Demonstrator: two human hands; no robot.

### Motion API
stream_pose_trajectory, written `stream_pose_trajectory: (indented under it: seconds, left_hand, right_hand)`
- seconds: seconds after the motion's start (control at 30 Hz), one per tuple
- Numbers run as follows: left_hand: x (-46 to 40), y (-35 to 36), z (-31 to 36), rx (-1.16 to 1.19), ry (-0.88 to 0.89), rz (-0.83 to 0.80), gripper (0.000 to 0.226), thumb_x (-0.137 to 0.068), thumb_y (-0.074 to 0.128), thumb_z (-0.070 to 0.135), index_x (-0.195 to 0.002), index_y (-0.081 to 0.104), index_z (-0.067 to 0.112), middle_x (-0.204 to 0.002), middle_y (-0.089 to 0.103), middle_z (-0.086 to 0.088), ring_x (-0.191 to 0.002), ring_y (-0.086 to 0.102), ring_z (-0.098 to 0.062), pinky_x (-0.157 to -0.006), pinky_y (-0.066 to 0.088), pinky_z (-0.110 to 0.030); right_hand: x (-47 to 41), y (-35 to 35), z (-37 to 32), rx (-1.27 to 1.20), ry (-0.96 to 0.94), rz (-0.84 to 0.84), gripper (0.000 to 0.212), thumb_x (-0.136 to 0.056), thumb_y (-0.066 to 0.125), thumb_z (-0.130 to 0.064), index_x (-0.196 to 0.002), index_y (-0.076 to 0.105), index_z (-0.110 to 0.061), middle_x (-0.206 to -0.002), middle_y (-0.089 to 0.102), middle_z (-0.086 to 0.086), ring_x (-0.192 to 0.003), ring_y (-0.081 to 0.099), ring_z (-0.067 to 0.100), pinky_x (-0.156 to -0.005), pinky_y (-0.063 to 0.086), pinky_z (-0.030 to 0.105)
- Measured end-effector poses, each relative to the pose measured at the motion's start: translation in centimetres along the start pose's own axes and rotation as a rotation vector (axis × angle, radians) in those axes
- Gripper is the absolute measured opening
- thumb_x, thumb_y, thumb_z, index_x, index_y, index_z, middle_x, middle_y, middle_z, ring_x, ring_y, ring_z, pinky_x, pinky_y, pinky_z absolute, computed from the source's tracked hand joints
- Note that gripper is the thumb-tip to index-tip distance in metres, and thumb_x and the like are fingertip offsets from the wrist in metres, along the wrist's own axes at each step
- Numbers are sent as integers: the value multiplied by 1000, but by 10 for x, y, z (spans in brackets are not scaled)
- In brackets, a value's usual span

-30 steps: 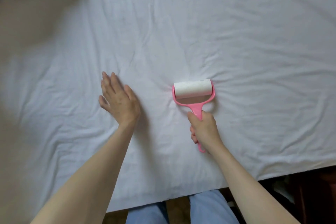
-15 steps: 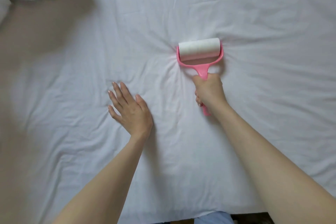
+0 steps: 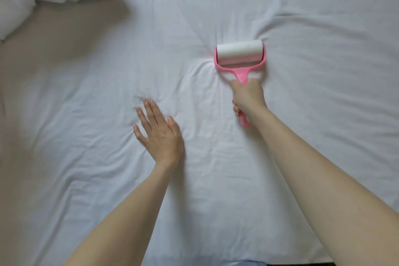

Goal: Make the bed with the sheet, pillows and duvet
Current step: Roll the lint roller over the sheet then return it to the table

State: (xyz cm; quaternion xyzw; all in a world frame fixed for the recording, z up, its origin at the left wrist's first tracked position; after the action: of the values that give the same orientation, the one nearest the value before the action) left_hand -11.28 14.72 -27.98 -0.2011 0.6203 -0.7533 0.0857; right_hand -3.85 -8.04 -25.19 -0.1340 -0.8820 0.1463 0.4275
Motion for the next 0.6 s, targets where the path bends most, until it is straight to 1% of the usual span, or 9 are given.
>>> stream_pose_trajectory:
  seconds: [0.1, 0.2, 0.3, 0.4, 0.53, 0.6]
  left_hand:
    - [1, -2, -1, -4, 43, -36, 62, -95, 15, 33, -153, 11, 12, -162, 7, 0, -149, 5, -21, -115, 11, -50]
    - [3, -6, -4, -17, 100, -90, 64, -94, 12, 37, -154, 8, 13, -162, 4, 1, -149, 1, -20, -115, 8, -50]
    - [13, -8, -9, -42, 177, -162, 62, -100, 21, 38, -154, 4, 14, -162, 0, 3, -149, -3, -19, -116, 4, -48]
    - [30, -13, -16, -72, 251, -205, 62, -101, 28, 37, -154, 5, 13, -162, 0, 2, -149, -2, -20, -117, 4, -48]
    - [62, -19, -23, -70, 320, -244, 62, -102, 30, 37, -154, 6, 13, -162, 2, 1, -149, 2, -22, -115, 8, -48]
    - [78, -21, -27, -67, 310, -265, 60, -102, 31, 36, -154, 8, 14, -162, 3, 1, -149, 3, -22, -115, 9, -47]
  right_hand:
    - [35, -5, 46, 12, 52, -4, 22, -81, 52, -22, -63, 44, -13, -51, 40, 7, -36, 35, 19, -39, 33, 25]
    - [68, -10, 84, 22, 85, 3, 23, -80, 53, -25, -62, 45, -12, -51, 41, 9, -36, 38, 20, -40, 35, 27]
    - [103, -14, 122, 55, 127, 13, 25, -80, 53, -23, -60, 45, -11, -51, 43, 8, -34, 40, 21, -40, 36, 27]
    - [138, -21, 158, 93, 163, 6, 28, -80, 52, -21, -56, 41, -13, -52, 43, 7, -37, 40, 22, -42, 36, 28]
    - [179, -29, 190, 59, 234, -39, 26, -82, 49, -19, -59, 39, -13, -52, 38, 6, -38, 35, 18, -41, 31, 23]
    - [189, -32, 192, -3, 269, -77, 22, -83, 48, -18, -64, 38, -13, -51, 34, 4, -37, 31, 16, -41, 28, 21]
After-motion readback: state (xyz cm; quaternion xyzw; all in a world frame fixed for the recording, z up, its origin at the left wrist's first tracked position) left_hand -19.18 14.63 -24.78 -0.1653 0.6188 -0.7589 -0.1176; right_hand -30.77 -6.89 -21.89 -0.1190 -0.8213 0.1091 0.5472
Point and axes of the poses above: each hand's wrist, its own x-axis away from the middle knuckle, its own y-axis out of the palm, z = x × y, the point moved 5 cm from there along -x, towards the middle knuckle
